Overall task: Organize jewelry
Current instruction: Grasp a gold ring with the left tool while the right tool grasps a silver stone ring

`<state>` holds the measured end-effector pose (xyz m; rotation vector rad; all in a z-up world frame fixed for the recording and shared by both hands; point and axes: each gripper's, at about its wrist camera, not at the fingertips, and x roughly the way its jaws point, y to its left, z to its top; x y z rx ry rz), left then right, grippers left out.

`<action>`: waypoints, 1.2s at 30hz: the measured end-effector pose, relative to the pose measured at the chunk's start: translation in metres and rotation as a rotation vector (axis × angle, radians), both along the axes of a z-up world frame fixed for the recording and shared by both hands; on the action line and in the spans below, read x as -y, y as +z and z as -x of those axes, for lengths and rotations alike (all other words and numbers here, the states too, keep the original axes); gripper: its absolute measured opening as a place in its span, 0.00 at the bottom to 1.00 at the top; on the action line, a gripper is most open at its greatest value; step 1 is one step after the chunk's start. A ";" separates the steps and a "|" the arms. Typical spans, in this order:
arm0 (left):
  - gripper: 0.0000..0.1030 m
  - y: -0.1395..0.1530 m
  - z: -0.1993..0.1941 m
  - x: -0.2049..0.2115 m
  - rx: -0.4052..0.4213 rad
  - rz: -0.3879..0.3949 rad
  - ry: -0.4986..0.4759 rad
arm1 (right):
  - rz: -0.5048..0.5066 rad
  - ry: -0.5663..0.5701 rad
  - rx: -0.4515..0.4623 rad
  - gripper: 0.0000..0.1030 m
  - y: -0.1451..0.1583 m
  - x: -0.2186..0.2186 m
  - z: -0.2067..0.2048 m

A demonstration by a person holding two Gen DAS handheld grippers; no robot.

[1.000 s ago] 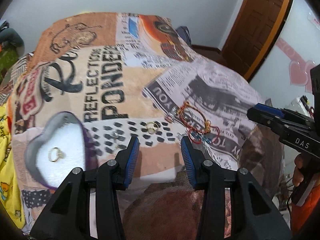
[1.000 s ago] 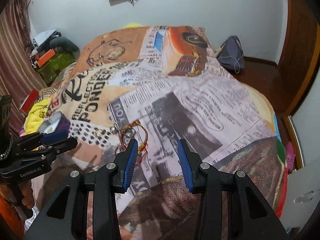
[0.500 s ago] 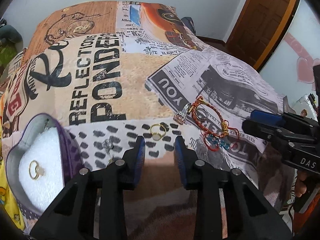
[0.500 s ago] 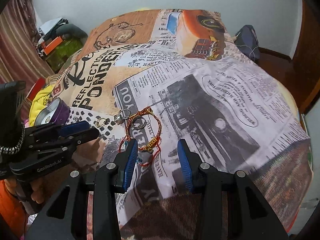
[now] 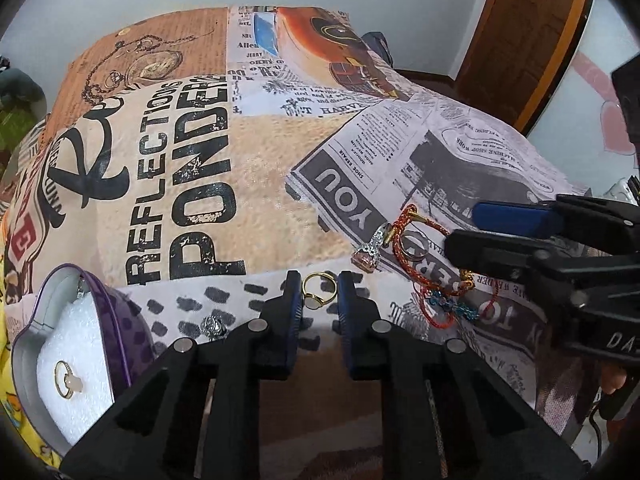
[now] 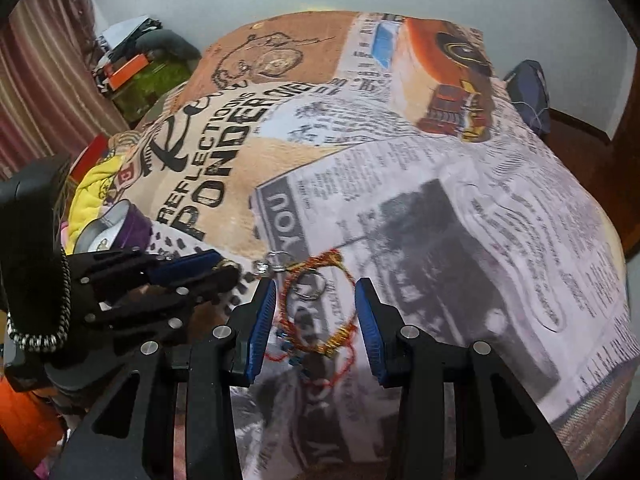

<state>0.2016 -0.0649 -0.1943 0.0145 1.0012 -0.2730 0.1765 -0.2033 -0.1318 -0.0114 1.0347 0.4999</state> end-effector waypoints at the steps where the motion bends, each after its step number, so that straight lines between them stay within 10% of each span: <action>1: 0.16 0.001 0.001 -0.001 0.003 0.003 0.004 | -0.001 0.006 -0.001 0.36 0.000 -0.003 -0.001; 23: 0.16 0.040 0.026 -0.042 0.102 0.094 0.074 | 0.119 0.118 -0.001 0.27 -0.023 -0.053 -0.023; 36: 0.16 0.072 0.045 -0.051 0.164 0.094 0.088 | 0.069 0.093 0.070 0.27 0.018 -0.052 -0.004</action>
